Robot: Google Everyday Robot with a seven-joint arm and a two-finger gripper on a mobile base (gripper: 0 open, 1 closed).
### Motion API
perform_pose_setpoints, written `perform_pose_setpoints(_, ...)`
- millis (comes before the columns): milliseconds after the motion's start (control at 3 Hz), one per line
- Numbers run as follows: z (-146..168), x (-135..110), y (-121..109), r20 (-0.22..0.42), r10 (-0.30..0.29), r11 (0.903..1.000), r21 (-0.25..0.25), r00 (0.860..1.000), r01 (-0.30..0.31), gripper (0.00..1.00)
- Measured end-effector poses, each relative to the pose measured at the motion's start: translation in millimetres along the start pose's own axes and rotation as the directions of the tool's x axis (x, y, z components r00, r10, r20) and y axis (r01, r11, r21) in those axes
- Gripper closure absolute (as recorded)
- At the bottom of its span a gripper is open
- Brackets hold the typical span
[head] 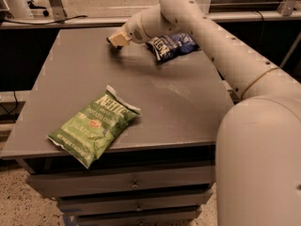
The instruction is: Move rxbar chocolate near green jalapeno chip bag
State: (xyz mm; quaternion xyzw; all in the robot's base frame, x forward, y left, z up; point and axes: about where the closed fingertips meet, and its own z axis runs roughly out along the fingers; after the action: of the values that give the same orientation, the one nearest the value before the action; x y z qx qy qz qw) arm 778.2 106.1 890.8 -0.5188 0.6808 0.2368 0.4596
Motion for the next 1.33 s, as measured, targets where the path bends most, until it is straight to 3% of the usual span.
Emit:
perform_pose_setpoints(333,-36,14,41,-0.021,-0.004,0.9959,-0.09,1.0,0.002,1.0)
perform_pose_setpoints(667,-71,27,79,-0.032,-0.015,0.9849,-0.173,0.999,0.01,1.0)
perform_pose_setpoints(1333,-127,59,121,-0.051,-0.103,0.9522,-0.294,0.993,0.083,1.0)
